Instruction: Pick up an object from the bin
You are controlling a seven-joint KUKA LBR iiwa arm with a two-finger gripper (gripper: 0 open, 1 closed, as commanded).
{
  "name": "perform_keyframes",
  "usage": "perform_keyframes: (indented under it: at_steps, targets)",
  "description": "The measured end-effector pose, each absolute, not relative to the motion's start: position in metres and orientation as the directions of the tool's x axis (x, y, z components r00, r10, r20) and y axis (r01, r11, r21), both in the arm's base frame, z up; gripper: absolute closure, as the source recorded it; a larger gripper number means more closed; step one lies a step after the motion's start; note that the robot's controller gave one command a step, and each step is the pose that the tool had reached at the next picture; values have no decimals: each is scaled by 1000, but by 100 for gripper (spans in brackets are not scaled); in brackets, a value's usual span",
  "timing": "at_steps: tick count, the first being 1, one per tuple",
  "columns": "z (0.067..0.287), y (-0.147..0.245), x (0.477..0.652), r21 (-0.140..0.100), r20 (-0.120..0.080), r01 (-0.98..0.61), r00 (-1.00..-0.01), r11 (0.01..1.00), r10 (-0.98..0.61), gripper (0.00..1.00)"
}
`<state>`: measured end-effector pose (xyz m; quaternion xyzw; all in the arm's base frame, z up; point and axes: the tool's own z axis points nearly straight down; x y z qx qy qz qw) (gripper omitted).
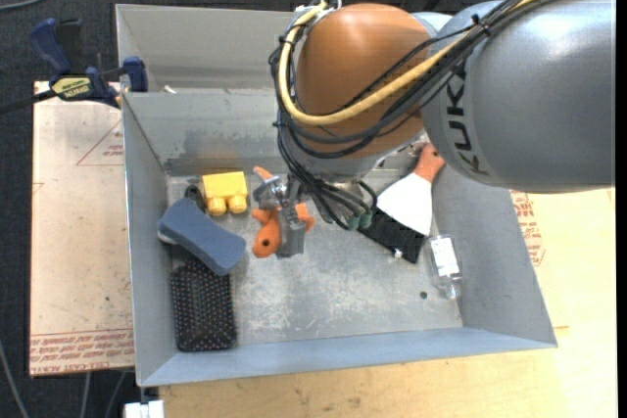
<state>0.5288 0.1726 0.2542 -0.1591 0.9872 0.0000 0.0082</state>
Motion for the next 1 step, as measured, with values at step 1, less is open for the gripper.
perform_keyframes:
  at_steps: [1]
  targets:
    - [331, 227, 499, -5, -20, -485, -874, 874, -485, 100]
